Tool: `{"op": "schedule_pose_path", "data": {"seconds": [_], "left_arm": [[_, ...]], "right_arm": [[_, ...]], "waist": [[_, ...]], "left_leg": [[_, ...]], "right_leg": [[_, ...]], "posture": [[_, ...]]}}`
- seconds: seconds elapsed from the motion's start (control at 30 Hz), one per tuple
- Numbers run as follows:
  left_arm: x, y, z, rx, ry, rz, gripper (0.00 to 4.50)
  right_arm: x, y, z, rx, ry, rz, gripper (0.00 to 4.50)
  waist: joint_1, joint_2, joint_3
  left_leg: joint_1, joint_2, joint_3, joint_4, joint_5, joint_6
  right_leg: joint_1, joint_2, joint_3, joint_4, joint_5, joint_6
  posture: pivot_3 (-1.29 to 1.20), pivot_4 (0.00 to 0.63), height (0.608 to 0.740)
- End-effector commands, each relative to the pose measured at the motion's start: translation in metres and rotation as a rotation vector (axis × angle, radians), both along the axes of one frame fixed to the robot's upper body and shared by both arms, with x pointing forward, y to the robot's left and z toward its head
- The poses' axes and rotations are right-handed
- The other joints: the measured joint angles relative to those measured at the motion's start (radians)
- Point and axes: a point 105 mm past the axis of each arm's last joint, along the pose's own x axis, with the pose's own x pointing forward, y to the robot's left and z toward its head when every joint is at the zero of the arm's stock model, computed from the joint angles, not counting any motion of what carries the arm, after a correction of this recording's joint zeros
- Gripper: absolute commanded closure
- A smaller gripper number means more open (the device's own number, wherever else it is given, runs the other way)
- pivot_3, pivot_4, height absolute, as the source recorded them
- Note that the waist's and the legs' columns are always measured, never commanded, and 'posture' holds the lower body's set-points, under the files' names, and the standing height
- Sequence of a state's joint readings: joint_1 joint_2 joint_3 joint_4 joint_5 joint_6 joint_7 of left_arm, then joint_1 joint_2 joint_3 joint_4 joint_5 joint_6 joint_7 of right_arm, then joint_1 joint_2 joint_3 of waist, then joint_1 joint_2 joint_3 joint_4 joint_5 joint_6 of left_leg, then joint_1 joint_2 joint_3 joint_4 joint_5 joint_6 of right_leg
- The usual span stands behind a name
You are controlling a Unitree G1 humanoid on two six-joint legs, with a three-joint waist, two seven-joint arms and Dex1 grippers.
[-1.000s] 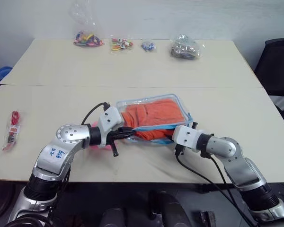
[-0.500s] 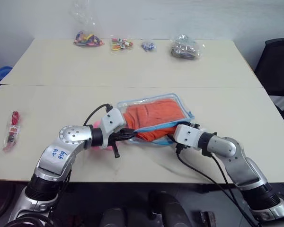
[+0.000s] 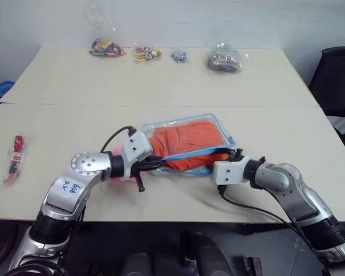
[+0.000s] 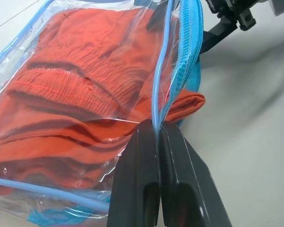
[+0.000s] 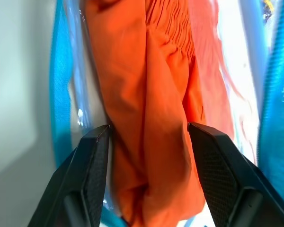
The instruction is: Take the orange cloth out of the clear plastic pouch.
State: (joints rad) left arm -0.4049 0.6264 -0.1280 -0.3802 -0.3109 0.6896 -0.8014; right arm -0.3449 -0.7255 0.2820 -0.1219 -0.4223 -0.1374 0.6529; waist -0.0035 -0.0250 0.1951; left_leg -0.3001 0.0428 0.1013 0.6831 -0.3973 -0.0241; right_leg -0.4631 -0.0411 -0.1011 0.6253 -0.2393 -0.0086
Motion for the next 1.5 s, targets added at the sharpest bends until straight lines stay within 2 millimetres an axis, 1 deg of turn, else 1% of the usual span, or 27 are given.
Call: {"op": "schedule_pose_path", "data": {"seconds": [0.03, 0.07, 0.23, 0.3, 0.4, 0.5, 0.7, 0.8, 0.87, 0.97, 1.03, 1.1, 1.2, 1.23, 1.3, 1.43, 1.5], "left_arm": [[-0.006, -0.005, 0.010, -0.010, -0.049, -0.032, 4.50], [-0.006, -0.006, 0.010, -0.011, -0.049, -0.032, 4.50], [-0.007, -0.009, 0.011, -0.019, -0.048, -0.039, 4.50], [-0.007, -0.011, 0.011, -0.021, -0.048, -0.040, 4.50], [-0.006, -0.011, 0.012, -0.023, -0.049, -0.037, 4.50], [-0.004, -0.010, 0.013, -0.023, -0.049, -0.030, 4.50], [0.001, -0.009, 0.011, -0.026, -0.050, 0.003, 4.50], [0.005, -0.011, 0.008, -0.025, -0.046, 0.024, 4.50], [0.009, -0.012, 0.006, -0.019, -0.042, 0.048, 4.50], [0.016, -0.015, 0.002, -0.016, -0.039, 0.080, 4.50], [0.022, -0.018, 0.001, -0.024, -0.040, 0.102, 4.50], [0.026, -0.021, 0.002, -0.031, -0.043, 0.115, 4.50], [0.030, -0.025, 0.006, -0.051, -0.044, 0.115, 4.50], [0.031, -0.025, 0.006, -0.047, -0.047, 0.113, 4.50], [0.033, -0.024, 0.004, -0.026, -0.058, 0.114, 4.50], [0.043, -0.011, -0.015, 0.103, -0.105, 0.166, 4.50], [0.052, -0.002, -0.024, 0.166, -0.134, 0.220, 4.50]], "right_arm": [[0.004, 0.008, -0.007, -0.070, -0.055, 0.001, 1.80], [0.005, 0.009, -0.009, -0.074, -0.057, -0.007, 1.80], [0.021, 0.033, -0.011, -0.023, -0.102, -0.053, 1.80], [0.027, 0.038, -0.018, -0.010, -0.094, -0.078, 1.80], [0.027, 0.040, -0.026, 0.001, -0.066, -0.085, 1.80], [0.026, 0.041, -0.029, 0.011, -0.049, -0.084, 2.43], [0.014, 0.041, -0.024, 0.024, -0.036, -0.055, 4.46], [0.004, 0.042, -0.017, 0.017, -0.030, -0.009, 4.46], [-0.007, 0.042, -0.017, -0.006, 0.024, 0.029, 4.46], [-0.019, 0.036, -0.006, -0.032, 0.030, 0.056, 4.46], [-0.028, 0.034, -0.006, -0.089, 0.046, 0.104, 4.46], [-0.033, 0.032, -0.007, -0.123, 0.056, 0.124, 4.46], [-0.035, 0.027, -0.007, -0.143, 0.063, 0.120, 4.46], [-0.036, 0.026, -0.005, -0.128, 0.064, 0.115, 4.46], [-0.038, 0.024, 0.001, -0.088, 0.060, 0.105, 4.46], [-0.051, 0.023, 0.028, 0.050, 0.110, 0.114, 4.46], [-0.055, 0.021, 0.043, 0.118, 0.155, 0.116, 4.46]], "waist": [[-0.001, 0.000, 0.000], [-0.001, 0.000, 0.000], [-0.009, -0.002, -0.001], [-0.011, -0.002, -0.001], [-0.012, -0.004, -0.002], [-0.014, -0.005, -0.003], [-0.013, -0.005, -0.003], [-0.004, -0.005, -0.003], [0.002, -0.005, -0.003], [0.005, -0.005, -0.003], [0.004, -0.005, -0.003], [0.004, -0.005, -0.003], [0.004, -0.005, -0.003], [0.004, -0.005, -0.003], [0.004, -0.005, -0.003], [0.002, -0.005, -0.003], [0.001, -0.005, -0.003]], "left_leg": [[0.000, 0.000, 0.000, 0.000, 0.000, 0.000], [0.000, 0.000, 0.000, 0.000, 0.000, 0.000], [0.001, 0.000, 0.001, 0.000, 0.001, -0.001], [0.001, 0.000, 0.000, 0.000, 0.001, -0.001], [0.001, 0.000, 0.000, 0.000, 0.001, -0.001], [0.001, 0.000, 0.000, 0.000, 0.001, -0.001], [0.001, 0.000, -0.001, 0.000, 0.001, -0.001], [0.000, 0.000, -0.002, 0.000, 0.001, -0.001], [0.000, 0.000, -0.002, 0.000, 0.001, 0.000], [0.000, -0.001, -0.003, 0.000, 0.000, 0.000], [0.000, -0.001, -0.003, 0.000, 0.000, 0.000], [0.000, -0.001, -0.003, 0.000, 0.000, 0.001], [-0.001, -0.001, -0.003, 0.000, 0.000, 0.001], [-0.001, -0.001, -0.003, 0.000, 0.000, 0.001], [0.000, -0.001, -0.003, 0.000, 0.000, 0.000], [0.000, -0.001, -0.003, 0.000, 0.000, 0.000], [0.000, -0.001, -0.003, 0.000, 0.000, 0.000]], "right_leg": [[0.000, 0.000, 0.000, 0.000, 0.000, 0.000], [0.000, 0.000, 0.000, 0.000, 0.000, 0.000], [0.000, 0.000, 0.001, 0.001, 0.000, 0.000], [0.000, 0.000, 0.001, 0.001, 0.000, 0.000], [0.000, 0.000, 0.001, 0.001, 0.000, 0.000], [0.001, 0.000, 0.001, 0.001, 0.000, 0.000], [0.001, 0.000, 0.001, 0.001, 0.000, 0.000], [0.001, 0.000, 0.000, 0.000, 0.000, 0.000], [0.001, 0.000, 0.000, 0.000, 0.000, 0.000], [0.001, 0.000, -0.001, -0.001, 0.000, 0.000], [0.001, 0.000, -0.001, -0.001, 0.000, 0.000], [0.001, 0.000, -0.001, -0.001, 0.000, 0.001], [0.001, 0.000, -0.001, -0.001, 0.000, 0.001], [0.001, 0.000, -0.001, -0.001, 0.000, 0.000], [0.001, 0.000, -0.001, -0.001, 0.000, 0.000], [0.001, 0.000, -0.001, -0.001, 0.000, 0.000], [0.001, 0.000, -0.001, -0.001, 0.000, 0.000]], "posture": [[0.00, 0.150, 0.740], [0.00, 0.150, 0.740], [0.00, 0.150, 0.740], [0.00, 0.150, 0.740], [0.00, 0.150, 0.740], [0.00, 0.150, 0.740], [0.00, 0.150, 0.740], [0.00, 0.150, 0.740], [0.00, 0.150, 0.740], [0.00, 0.150, 0.740], [0.00, 0.150, 0.740], [0.00, 0.150, 0.740], [0.00, 0.150, 0.740], [0.00, 0.150, 0.740], [0.00, 0.150, 0.740], [0.00, 0.150, 0.740], [0.00, 0.150, 0.740]]}}
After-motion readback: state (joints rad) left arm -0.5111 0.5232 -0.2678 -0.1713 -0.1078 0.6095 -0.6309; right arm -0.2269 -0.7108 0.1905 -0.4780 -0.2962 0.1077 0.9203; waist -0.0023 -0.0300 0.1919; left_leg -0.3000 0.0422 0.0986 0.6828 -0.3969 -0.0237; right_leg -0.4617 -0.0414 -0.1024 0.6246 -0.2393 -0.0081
